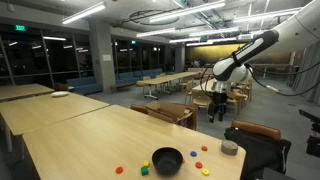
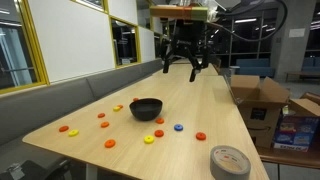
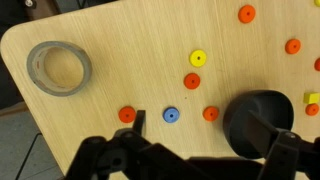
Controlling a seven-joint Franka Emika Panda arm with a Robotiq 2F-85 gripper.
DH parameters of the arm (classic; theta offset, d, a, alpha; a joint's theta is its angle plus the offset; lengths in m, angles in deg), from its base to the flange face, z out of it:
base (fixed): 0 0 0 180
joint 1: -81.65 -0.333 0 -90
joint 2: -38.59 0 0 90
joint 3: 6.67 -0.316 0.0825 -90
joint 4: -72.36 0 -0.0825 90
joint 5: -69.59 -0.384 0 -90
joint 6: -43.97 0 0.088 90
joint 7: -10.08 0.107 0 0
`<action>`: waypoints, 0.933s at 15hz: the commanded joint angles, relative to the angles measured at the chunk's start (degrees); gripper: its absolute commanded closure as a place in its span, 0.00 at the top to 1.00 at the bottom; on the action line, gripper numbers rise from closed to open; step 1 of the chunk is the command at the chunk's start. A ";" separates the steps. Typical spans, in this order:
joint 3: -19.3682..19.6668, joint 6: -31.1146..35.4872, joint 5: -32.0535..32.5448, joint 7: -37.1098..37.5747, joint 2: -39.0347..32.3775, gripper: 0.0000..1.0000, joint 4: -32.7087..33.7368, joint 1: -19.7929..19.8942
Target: Put the orange objects around the table in the black bowl
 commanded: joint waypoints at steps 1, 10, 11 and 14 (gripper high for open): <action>-1.89 -0.15 -0.25 -0.19 -0.06 1.00 0.37 1.94; -2.95 2.58 0.09 0.37 -0.22 1.00 -0.81 1.81; -3.33 3.45 0.03 0.56 -0.42 1.00 -1.23 1.87; -4.86 10.37 0.13 4.18 -2.94 1.00 -3.07 1.81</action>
